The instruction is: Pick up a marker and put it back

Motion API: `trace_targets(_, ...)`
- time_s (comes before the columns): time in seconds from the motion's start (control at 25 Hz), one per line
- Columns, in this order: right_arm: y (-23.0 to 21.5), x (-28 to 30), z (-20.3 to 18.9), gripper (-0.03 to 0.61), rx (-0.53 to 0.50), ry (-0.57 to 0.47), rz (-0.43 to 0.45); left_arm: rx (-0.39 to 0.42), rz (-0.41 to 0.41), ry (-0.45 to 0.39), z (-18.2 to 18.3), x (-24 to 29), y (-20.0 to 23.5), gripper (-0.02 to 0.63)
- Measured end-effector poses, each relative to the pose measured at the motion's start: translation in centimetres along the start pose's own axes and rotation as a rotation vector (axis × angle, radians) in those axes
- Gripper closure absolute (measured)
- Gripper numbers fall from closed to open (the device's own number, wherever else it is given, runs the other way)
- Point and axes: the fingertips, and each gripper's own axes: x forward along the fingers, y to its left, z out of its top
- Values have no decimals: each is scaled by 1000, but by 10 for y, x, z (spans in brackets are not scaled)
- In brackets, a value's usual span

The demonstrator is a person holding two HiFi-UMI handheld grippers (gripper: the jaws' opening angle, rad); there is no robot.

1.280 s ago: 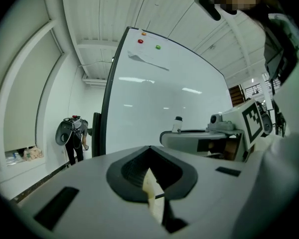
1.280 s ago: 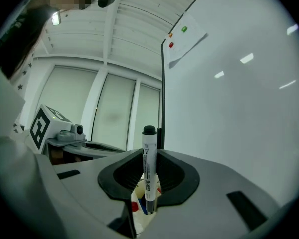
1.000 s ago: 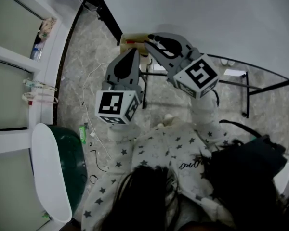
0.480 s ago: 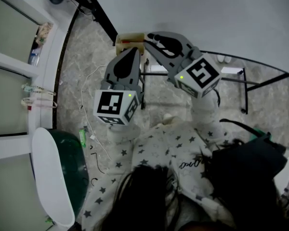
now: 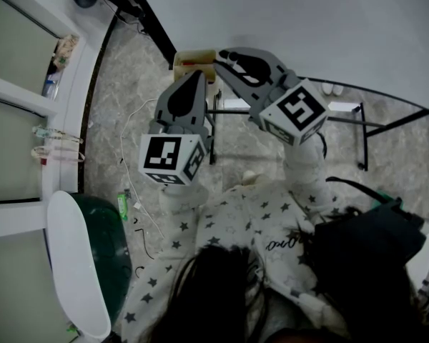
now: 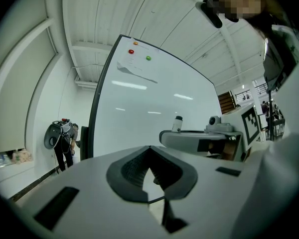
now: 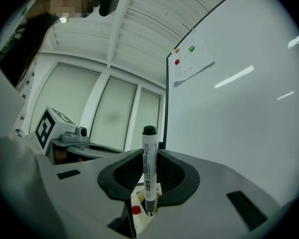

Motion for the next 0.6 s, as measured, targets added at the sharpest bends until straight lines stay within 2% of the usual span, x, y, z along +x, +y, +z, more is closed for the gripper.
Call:
trace_targets(0.32,-1,1,0,503,3,4,-3,10,-6,-4,1,2,0,613)
trace_targets(0.6,-9,15,0,503,46,-68,-3,5,20,11,-12,6,13,613)
